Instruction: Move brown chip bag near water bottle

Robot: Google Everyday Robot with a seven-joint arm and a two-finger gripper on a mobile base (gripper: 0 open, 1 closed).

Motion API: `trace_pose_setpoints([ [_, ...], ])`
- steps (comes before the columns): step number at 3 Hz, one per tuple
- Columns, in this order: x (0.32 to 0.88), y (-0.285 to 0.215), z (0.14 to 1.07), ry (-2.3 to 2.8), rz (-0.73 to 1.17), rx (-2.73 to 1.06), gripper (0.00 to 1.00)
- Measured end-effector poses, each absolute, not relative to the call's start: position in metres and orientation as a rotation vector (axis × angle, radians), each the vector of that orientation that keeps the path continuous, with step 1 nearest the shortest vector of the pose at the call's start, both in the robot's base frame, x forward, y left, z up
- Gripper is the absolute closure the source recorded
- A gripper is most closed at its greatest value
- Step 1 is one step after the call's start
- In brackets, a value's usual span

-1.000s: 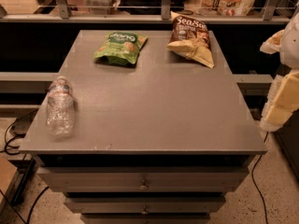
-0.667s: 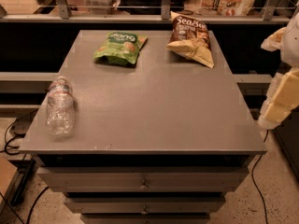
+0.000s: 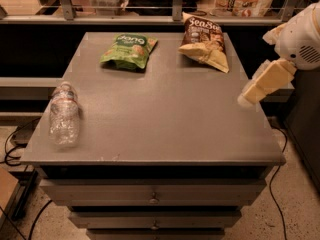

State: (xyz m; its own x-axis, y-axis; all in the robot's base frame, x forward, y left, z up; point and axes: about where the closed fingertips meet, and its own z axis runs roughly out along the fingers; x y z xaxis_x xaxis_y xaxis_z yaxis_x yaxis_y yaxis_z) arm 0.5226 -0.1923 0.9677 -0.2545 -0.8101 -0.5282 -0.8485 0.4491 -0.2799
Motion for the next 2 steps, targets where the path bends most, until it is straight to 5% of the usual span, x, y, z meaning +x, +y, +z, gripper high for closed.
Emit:
trace_pose_setpoints([
  [2, 0.545, -0.186, 0.973, 2.047, 0.106, -1.311, 0.00],
])
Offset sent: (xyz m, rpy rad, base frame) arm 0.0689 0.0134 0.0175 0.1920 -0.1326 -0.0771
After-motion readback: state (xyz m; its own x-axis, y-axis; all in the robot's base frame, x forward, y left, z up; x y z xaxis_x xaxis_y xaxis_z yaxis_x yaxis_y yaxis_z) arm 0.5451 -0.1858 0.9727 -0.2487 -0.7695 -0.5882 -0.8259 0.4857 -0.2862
